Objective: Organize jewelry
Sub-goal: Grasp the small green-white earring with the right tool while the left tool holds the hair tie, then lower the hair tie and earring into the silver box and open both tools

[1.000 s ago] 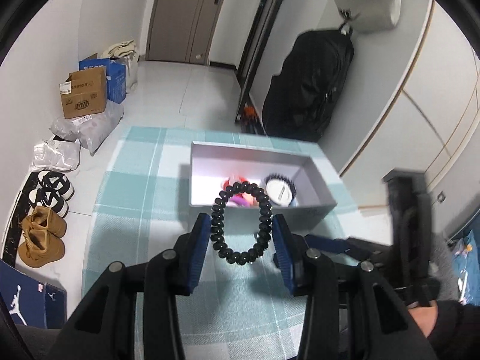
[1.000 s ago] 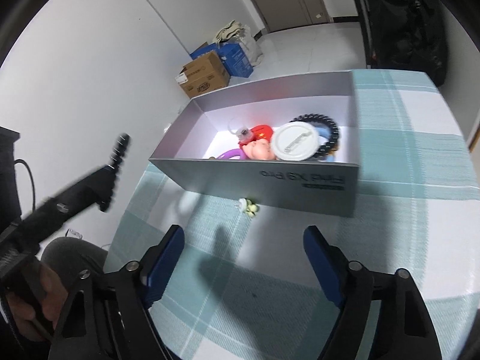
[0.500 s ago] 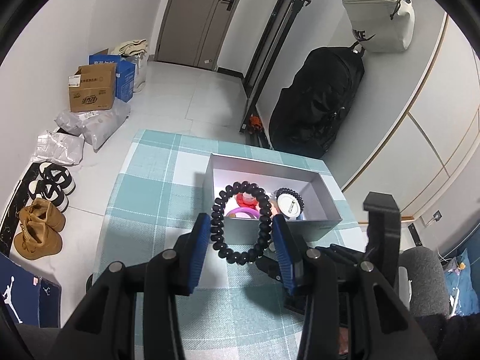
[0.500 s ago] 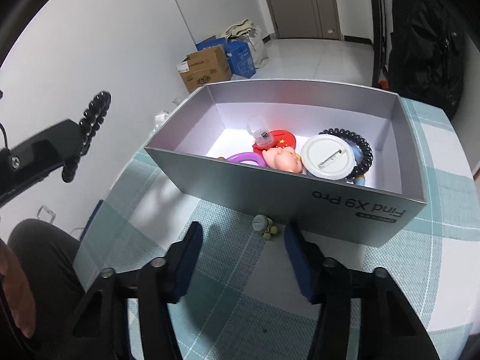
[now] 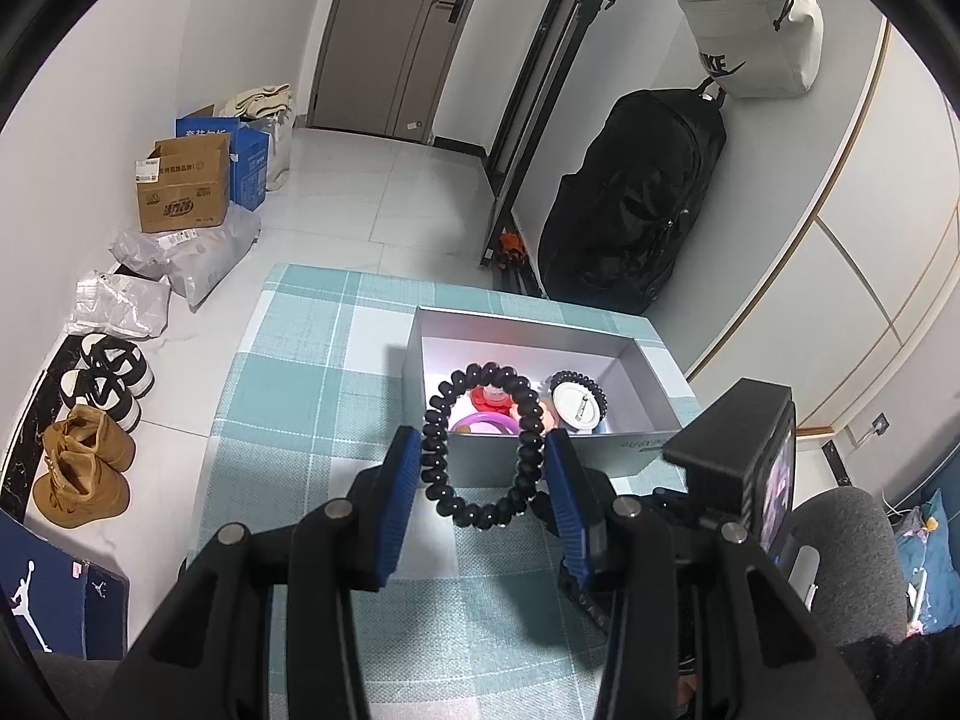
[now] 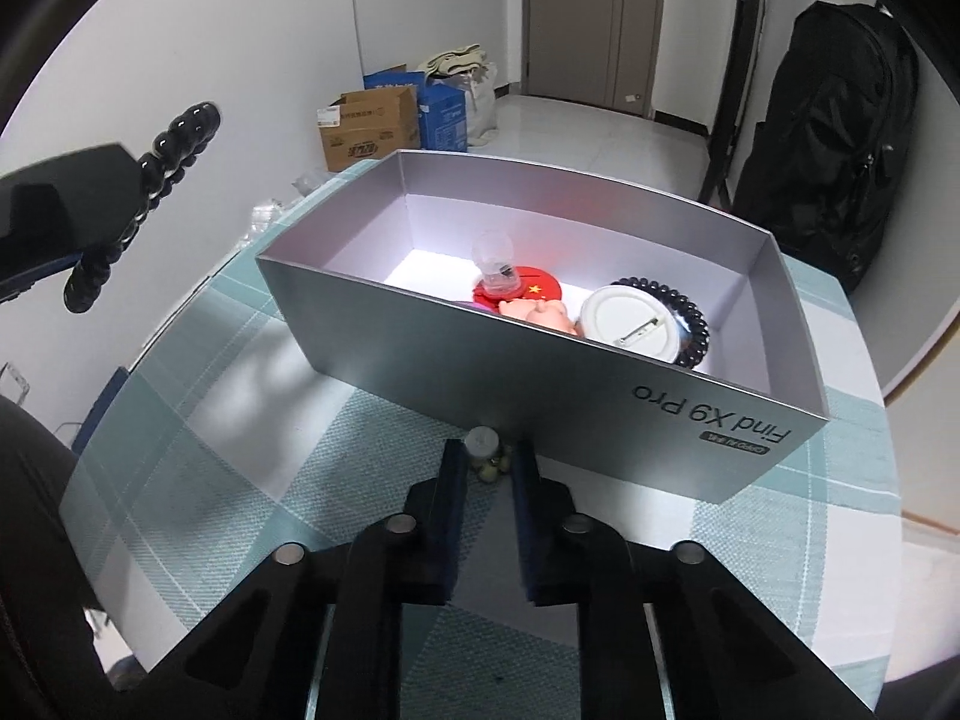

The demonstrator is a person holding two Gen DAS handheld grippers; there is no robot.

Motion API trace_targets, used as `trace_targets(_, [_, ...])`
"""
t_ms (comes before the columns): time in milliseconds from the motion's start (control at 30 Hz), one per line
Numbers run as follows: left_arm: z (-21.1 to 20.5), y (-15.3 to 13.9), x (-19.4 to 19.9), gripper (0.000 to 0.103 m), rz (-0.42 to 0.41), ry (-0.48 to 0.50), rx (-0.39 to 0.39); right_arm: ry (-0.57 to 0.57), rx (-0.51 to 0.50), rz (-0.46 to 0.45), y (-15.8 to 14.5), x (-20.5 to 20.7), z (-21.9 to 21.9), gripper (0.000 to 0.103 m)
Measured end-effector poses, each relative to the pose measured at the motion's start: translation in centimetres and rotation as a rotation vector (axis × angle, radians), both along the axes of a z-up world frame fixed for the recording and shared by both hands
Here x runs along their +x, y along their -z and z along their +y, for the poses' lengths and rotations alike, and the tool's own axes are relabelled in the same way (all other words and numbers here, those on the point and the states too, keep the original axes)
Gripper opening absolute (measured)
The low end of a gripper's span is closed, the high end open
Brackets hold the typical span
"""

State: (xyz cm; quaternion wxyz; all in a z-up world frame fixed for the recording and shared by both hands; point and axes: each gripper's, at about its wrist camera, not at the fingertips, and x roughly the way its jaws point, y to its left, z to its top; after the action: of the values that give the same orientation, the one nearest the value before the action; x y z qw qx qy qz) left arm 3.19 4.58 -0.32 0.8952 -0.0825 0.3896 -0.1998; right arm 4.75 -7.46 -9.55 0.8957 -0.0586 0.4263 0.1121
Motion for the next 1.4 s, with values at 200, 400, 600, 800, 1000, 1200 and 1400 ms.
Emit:
trace_targets(200, [-0.2,0.0,-0.1,0.037,-0.005,-0.007,0.019,-0.013,0.022,0.004,-0.1,-0.5,-0.5,0.012])
trace_targets(400, [-0.3,0.2,-0.1,0.037,0.0,-0.012,0.034,-0.013,0.089,0.035,-0.4,-0.5,-1.4,0.01])
trace_targets(600, [-0.8,0.4,0.1,0.037,0.004,-0.01,0.05,-0.012,0.128,0.035,-1.1,-0.4,-2.0,0.01])
trace_targets(800, [-1.3,0.7,0.1,0.037,0.01,-0.003,0.064,-0.011,0.175,0.011,-2.6,-0.9,-3.2,0.01])
trace_targets(1000, [-2.0,1.0,0.3,0.037,0.021,0.013,0.077,-0.036,0.215,-0.074,-5.4,-2.8,-4.0,0.01])
trace_targets(1200, [-3.0,1.2,0.5,0.037,0.022,0.024,0.095,-0.024,0.235,-0.126,-7.3,-3.3,-4.9,0.01])
trace_targets(1400, [-3.8,1.1,0.9,0.037,0.021,0.036,0.1,-0.028,0.278,-0.143,-8.1,-2.6,-6.0,0.01])
